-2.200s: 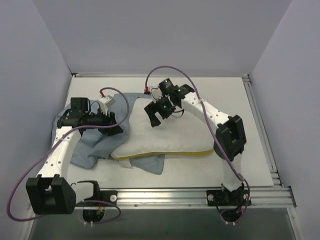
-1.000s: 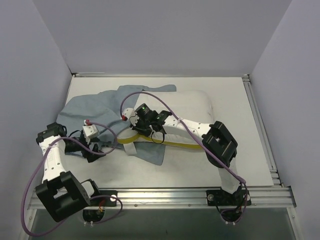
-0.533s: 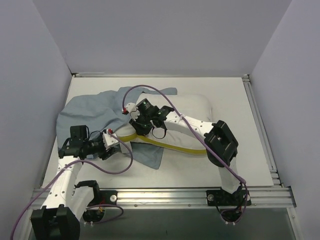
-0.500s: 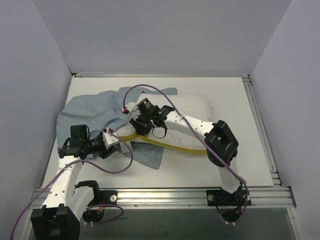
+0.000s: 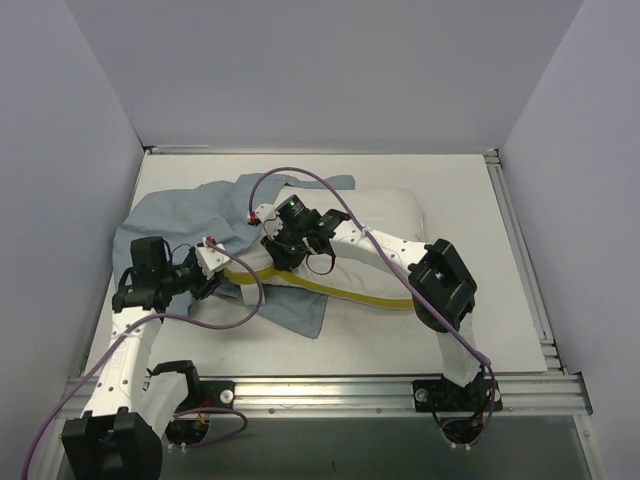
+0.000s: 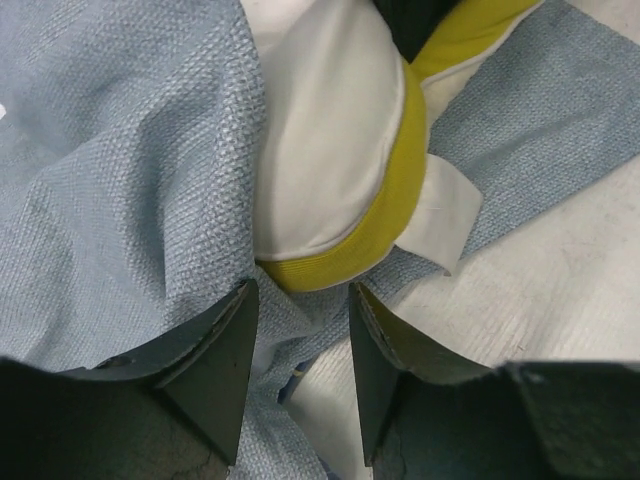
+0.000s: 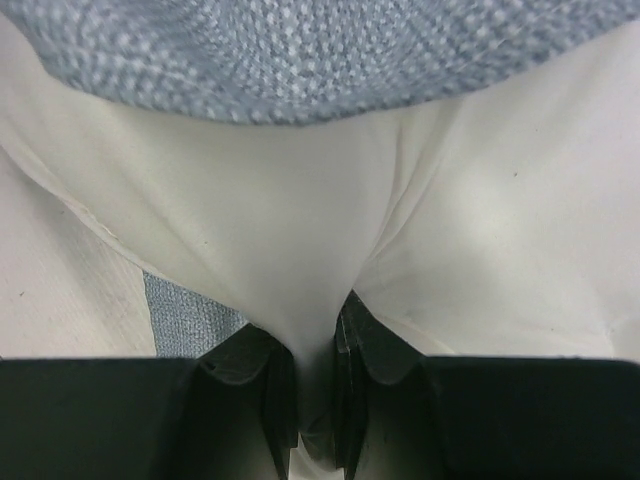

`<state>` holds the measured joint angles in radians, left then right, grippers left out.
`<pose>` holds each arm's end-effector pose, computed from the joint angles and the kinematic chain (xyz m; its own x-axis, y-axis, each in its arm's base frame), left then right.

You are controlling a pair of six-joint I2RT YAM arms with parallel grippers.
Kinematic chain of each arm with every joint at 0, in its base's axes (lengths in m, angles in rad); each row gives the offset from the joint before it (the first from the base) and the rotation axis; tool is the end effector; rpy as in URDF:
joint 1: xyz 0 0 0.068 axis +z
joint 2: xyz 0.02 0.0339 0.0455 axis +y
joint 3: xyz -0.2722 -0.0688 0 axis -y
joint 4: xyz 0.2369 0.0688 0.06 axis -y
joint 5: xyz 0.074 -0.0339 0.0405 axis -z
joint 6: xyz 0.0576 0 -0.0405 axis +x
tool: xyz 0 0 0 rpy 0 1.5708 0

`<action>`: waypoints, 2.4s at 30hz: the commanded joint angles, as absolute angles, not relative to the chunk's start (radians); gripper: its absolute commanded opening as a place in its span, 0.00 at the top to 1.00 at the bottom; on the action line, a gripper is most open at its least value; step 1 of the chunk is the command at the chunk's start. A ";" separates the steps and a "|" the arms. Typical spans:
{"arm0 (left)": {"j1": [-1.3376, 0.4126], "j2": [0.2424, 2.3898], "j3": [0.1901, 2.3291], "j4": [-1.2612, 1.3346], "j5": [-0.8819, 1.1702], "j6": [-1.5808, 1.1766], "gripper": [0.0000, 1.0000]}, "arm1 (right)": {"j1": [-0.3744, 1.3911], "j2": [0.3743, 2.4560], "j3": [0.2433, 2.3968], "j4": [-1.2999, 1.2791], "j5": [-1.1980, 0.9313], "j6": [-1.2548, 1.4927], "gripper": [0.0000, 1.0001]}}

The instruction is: Put the pillow into the pillowcase

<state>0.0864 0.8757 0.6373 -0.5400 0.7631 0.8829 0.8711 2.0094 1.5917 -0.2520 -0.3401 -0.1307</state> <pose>0.1752 -0.0248 0.2437 -0.1135 0.5506 -0.8270 0.8121 0.5309 0.2420 0.2925 0.3773 0.2390 -0.2804 -0.5239 -0.8043 -0.9342 0.3417 0.1031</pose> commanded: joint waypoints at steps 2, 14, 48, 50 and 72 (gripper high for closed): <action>0.112 0.908 0.693 -0.529 0.767 0.859 0.51 | 0.868 2.016 1.631 -0.273 -0.360 -0.100 1.00; 0.112 0.980 0.666 -0.431 0.660 0.830 0.52 | 0.857 2.020 1.632 -0.275 -0.376 -0.080 1.00; 0.037 1.011 0.953 -1.189 1.031 1.172 1.00 | 0.779 2.086 1.764 -0.118 -0.494 0.597 1.00; 0.025 1.026 0.956 -1.149 1.032 1.113 1.00 | 0.804 2.103 1.772 -0.109 -0.496 0.604 1.00; -0.040 0.973 1.048 -1.057 0.947 0.863 0.21 | 0.594 1.741 1.471 -0.373 -0.646 0.161 0.17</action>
